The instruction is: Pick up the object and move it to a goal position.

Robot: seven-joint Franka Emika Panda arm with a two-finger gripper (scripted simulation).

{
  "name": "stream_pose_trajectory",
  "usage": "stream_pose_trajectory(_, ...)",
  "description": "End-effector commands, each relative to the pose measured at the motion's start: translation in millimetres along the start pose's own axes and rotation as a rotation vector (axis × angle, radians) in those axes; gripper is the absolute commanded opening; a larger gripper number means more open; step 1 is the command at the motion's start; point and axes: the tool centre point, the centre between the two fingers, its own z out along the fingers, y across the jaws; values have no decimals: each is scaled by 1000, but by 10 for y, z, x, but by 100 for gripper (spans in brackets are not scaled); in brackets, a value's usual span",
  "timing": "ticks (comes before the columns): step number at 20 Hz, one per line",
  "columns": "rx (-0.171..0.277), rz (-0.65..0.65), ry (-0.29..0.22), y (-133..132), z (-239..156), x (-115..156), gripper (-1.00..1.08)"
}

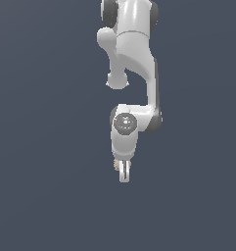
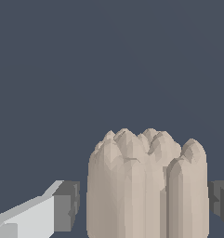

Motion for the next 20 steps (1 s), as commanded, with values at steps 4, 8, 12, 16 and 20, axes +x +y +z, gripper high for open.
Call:
stream_pose_trajectory(4,2,0,0,-13,0,0,-100)
stream_pose_trajectory(8,2,0,0,-13,0,0,-100)
stream_pose_trajectory(12,2,0,0,-12,0,1,-100)
stream_pose_trajectory(16,2,0,0,-1,-38,-14,-100)
stream_pose_trajectory(20,2,0,0,31,-153,-57,-100)
